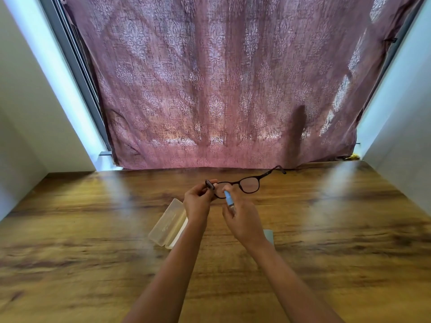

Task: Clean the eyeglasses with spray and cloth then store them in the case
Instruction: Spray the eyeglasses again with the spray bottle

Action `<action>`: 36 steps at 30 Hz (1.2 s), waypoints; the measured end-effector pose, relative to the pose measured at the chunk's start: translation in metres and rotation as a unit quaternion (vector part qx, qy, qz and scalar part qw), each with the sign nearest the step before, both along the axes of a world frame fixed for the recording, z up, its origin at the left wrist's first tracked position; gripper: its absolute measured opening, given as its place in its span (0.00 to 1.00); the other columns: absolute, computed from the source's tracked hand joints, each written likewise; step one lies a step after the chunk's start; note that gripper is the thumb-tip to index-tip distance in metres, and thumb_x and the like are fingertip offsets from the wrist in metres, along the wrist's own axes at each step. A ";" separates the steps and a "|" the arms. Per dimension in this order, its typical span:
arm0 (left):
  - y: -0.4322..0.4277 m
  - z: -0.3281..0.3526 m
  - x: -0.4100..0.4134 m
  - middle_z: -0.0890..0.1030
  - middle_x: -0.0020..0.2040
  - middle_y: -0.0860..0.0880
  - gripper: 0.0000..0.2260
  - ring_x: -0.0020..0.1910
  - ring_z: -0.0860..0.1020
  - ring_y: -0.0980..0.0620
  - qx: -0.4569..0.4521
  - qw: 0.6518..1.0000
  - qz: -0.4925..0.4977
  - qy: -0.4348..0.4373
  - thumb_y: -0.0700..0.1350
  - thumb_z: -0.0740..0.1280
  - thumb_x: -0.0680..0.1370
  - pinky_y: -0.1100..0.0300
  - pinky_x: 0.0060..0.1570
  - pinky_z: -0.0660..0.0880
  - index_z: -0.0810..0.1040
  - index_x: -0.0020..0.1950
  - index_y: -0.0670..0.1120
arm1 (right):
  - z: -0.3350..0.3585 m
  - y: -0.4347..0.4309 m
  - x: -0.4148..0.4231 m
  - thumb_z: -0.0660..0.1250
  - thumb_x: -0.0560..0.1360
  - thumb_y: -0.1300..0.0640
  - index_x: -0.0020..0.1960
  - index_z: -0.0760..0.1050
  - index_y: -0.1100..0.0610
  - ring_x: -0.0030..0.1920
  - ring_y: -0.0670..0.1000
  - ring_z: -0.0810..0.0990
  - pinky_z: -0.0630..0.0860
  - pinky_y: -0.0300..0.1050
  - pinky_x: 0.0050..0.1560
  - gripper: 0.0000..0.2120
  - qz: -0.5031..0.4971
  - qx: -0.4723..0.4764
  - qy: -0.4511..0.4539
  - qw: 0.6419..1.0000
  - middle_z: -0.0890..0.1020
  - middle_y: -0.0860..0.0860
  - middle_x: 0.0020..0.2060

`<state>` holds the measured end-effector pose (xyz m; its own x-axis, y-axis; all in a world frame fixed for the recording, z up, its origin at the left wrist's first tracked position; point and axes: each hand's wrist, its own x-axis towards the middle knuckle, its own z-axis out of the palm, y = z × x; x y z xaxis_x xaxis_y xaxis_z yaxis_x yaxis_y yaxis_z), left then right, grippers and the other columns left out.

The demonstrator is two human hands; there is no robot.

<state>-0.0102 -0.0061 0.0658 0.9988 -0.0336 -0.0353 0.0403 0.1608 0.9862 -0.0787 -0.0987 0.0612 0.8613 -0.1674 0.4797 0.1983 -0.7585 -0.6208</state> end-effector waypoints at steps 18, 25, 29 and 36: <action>-0.006 -0.003 0.007 0.79 0.34 0.46 0.06 0.34 0.78 0.55 0.021 0.998 0.049 0.016 0.38 0.73 0.70 0.72 0.31 0.75 0.81 0.44 0.36 | 0.021 -0.033 -0.005 0.66 0.74 0.60 0.65 0.68 0.53 0.30 0.37 0.74 0.68 0.26 0.30 0.20 -0.047 0.012 -0.056 0.997 0.68 0.38 0.34; -0.006 -0.001 0.008 0.78 0.32 0.48 0.03 0.33 0.78 0.56 0.014 0.998 0.053 0.026 0.35 0.71 0.71 0.72 0.31 0.75 0.80 0.44 0.38 | 0.004 -0.046 -0.006 0.63 0.75 0.60 0.59 0.70 0.54 0.25 0.39 0.68 0.67 0.31 0.26 0.13 -0.079 -0.024 0.016 0.996 0.71 0.44 0.30; -0.007 0.000 0.007 0.78 0.34 0.46 0.03 0.34 0.77 0.55 -0.007 0.999 0.043 0.021 0.37 0.72 0.70 0.70 0.32 0.76 0.80 0.41 0.41 | 0.010 -0.046 -0.002 0.65 0.74 0.60 0.62 0.67 0.52 0.24 0.38 0.67 0.67 0.29 0.27 0.17 -0.076 -0.016 -0.016 0.997 0.69 0.42 0.29; -0.008 0.000 0.006 0.79 0.35 0.46 0.04 0.35 0.77 0.53 -0.011 0.999 0.040 0.025 0.37 0.72 0.70 0.70 0.32 0.77 0.79 0.38 0.44 | 0.000 -0.050 -0.001 0.64 0.75 0.62 0.60 0.68 0.54 0.26 0.39 0.68 0.62 0.30 0.24 0.15 -0.083 -0.026 0.000 0.996 0.73 0.46 0.33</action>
<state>-0.0039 -0.0138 0.0658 0.9953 0.0449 -0.0862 0.0763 0.1876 0.9793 -0.0800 -0.1487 0.0610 0.8240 -0.2821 0.4914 0.0684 -0.8113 -0.5806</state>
